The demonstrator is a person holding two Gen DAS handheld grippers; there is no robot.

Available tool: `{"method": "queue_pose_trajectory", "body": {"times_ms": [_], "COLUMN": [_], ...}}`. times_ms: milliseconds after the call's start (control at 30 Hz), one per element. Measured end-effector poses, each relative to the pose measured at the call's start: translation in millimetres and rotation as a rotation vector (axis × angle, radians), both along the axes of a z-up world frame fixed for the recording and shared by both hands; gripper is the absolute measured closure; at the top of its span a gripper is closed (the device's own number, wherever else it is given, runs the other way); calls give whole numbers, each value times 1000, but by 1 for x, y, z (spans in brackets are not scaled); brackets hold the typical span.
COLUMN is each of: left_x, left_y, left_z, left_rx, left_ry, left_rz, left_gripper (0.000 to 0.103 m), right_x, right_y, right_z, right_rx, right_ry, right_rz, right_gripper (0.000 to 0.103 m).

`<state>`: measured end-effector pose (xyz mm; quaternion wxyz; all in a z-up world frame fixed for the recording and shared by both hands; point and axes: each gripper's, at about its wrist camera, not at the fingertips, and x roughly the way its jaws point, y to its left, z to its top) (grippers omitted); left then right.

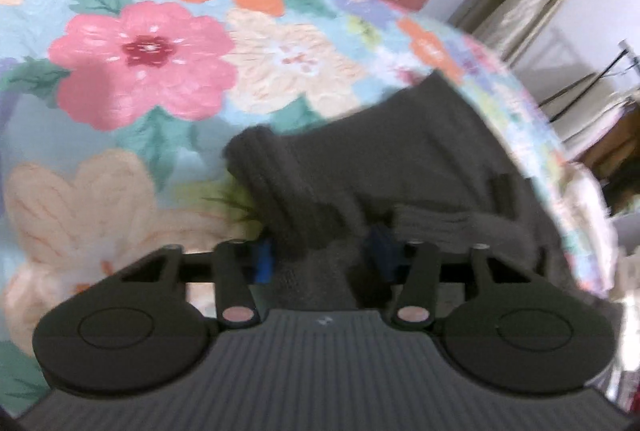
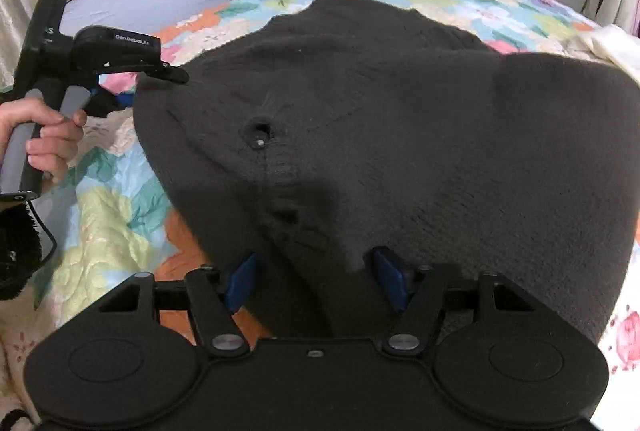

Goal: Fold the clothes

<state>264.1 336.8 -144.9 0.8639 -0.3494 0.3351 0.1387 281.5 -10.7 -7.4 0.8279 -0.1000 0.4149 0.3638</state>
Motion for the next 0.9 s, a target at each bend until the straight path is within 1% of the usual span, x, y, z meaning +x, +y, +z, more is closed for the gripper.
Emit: {"method": "queue_pose_trajectory", "body": {"times_ms": [33, 100, 167, 200, 233, 267, 300, 333, 367, 433, 500, 533, 567, 600, 633, 667, 700, 767, 800, 833, 900], "left_x": [0, 0, 1, 1, 1, 2, 4, 7, 9, 16, 18, 19, 19, 19, 19, 19, 18, 17, 17, 17, 16], "left_y": [2, 6, 12, 14, 16, 16, 16, 13, 11, 6, 2, 2, 1, 0, -2, -2, -1, -1, -4, -9, -22], "left_z": [-1, -7, -15, -18, -18, -19, -18, -17, -17, -17, -18, -18, -17, -15, -14, -14, -15, -17, -15, -10, 6], "left_rx": [-12, -46, -112, -139, -167, -194, -206, -202, -199, -172, -156, -153, -131, -86, -41, -29, -58, -106, -113, -101, -55], "left_ry": [2, 25, 43, 35, 25, 16, 12, 13, 13, 17, 6, 3, 11, 30, 49, 49, 28, -14, -35, -55, -97], "left_rz": [2, 11, 18, 18, 15, 7, -9, -30, -50, -88, -104, -100, -91, -76, -62, -58, -65, -80, -90, -102, -143], "left_gripper": [76, 76, 72, 67, 55, 48, 34, 27, 24, 15, 12, 16, 24, 52, 65, 87, 91, 93, 94, 94, 94], "right_x": [-1, 1, 0, -1, 2, 6, 10, 15, 19, 25, 26, 26, 26, 27, 30, 32, 34, 38, 38, 38, 39], "right_y": [0, -3, -6, -8, -5, -1, 4, 11, 20, 31, 35, 35, 33, 30, 26, 22, 16, 4, -1, -6, -19], "right_z": [1, 1, 7, 13, 16, 20, 23, 24, 25, 25, 26, 26, 24, 22, 21, 21, 21, 24, 26, 28, 31], "right_rx": [13, 39, 81, 122, 152, 177, 203, 214, 222, 213, 220, 219, 215, 211, 211, 217, 226, 242, 248, 250, 248], "right_ry": [4, 19, 27, 36, 49, 64, 79, 74, 64, 51, 33, 27, 22, 17, 19, 26, 34, 40, 35, 21, -2], "right_rz": [0, -20, -46, -57, -55, -48, -42, -39, -38, -39, -35, -36, -43, -56, -69, -89, -113, -157, -177, -199, -237], "right_gripper": [26, 25, 26, 26, 26, 26, 26, 26, 26, 26, 26, 26, 26, 26, 26, 26, 26, 26, 26, 26, 26]}}
